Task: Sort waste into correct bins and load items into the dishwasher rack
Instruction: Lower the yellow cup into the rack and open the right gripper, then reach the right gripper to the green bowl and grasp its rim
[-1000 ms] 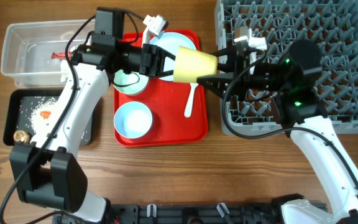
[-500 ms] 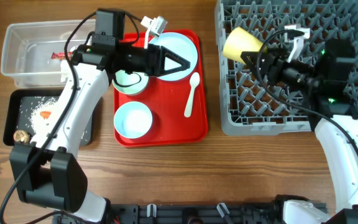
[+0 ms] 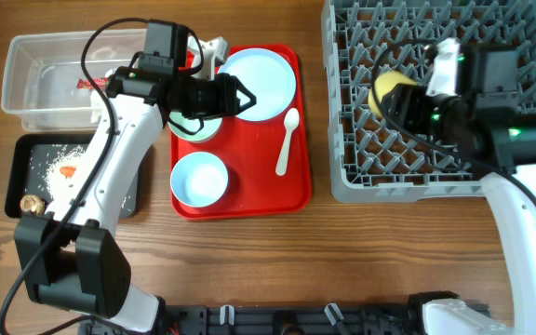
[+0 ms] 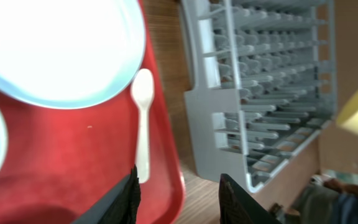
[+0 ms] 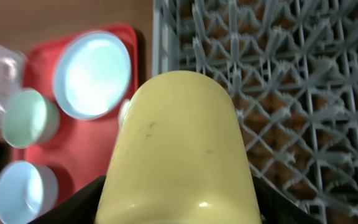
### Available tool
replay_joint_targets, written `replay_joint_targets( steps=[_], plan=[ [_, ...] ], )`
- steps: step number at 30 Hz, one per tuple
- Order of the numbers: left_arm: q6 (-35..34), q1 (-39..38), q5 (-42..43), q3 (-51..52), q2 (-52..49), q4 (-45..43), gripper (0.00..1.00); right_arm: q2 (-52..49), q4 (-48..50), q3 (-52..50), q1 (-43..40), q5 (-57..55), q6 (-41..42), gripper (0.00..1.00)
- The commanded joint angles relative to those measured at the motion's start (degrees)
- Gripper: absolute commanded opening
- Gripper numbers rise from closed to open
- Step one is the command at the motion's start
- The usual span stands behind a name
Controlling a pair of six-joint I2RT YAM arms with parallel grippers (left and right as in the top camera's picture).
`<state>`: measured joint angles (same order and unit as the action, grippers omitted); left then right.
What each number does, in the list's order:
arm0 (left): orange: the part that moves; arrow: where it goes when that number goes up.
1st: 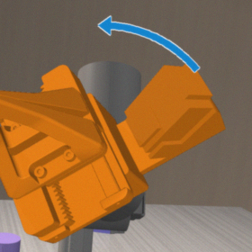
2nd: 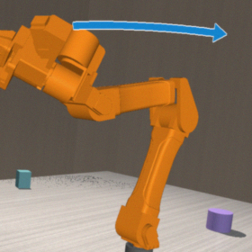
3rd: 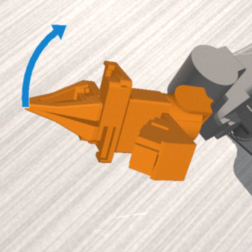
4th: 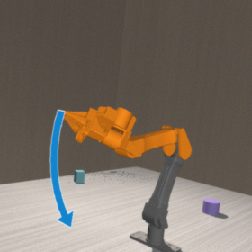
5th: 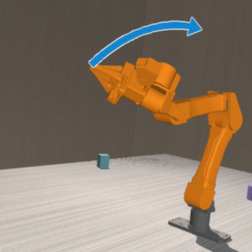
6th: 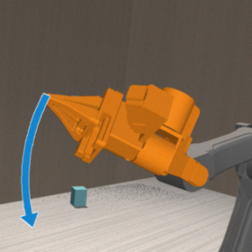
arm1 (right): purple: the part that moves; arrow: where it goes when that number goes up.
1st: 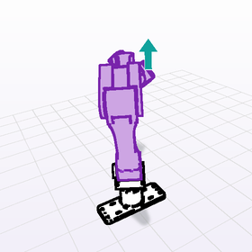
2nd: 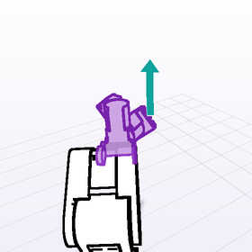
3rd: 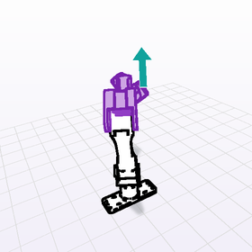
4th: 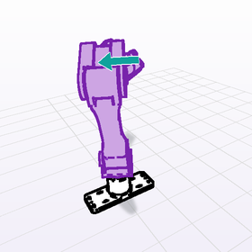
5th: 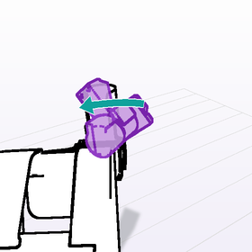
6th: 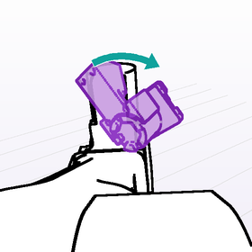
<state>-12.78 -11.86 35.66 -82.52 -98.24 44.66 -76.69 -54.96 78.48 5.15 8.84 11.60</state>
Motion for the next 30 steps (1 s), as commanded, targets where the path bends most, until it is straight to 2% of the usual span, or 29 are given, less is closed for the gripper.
replay_joint_targets(
  steps=[1, 6, 13, 16, 22, 27, 30],
  plan=[
    [0.3, 0.0, -3.8, -0.6, 0.8, 0.2, 0.43, -4.8, -1.8, 0.7, 2.1, -5.2, -0.9, 0.62],
    [0.3, 0.0, -3.8, -0.6, 0.8, 0.5, 0.43, -13.4, -4.7, 0.7, 3.8, -5.2, -0.9, 0.62],
    [0.3, 0.0, -3.9, -0.6, 0.8, 0.7, 0.44, -21.7, -2.8, 0.7, 4.7, -5.0, -0.9, 0.63],
    [0.3, 0.0, -3.9, -0.6, 0.8, 0.7, 0.44, -23.7, -2.8, 0.7, 4.7, -5.0, -0.9, 0.99],
    [0.3, 0.0, -4.5, -0.6, 0.8, 0.7, 0.46, -21.8, -2.4, 4.0, 4.6, -2.3, -1.0, 1.00],
    [0.3, 0.0, -5.4, -0.6, 0.8, 0.7, 0.57, -18.5, -6.0, 13.5, 4.7, 3.0, -4.2, 1.00],
    [0.3, 0.0, -6.9, -0.6, 0.8, 0.7, 0.61, -16.2, -5.2, 15.3, 5.4, 7.0, -4.2, 1.00]
  ],
)
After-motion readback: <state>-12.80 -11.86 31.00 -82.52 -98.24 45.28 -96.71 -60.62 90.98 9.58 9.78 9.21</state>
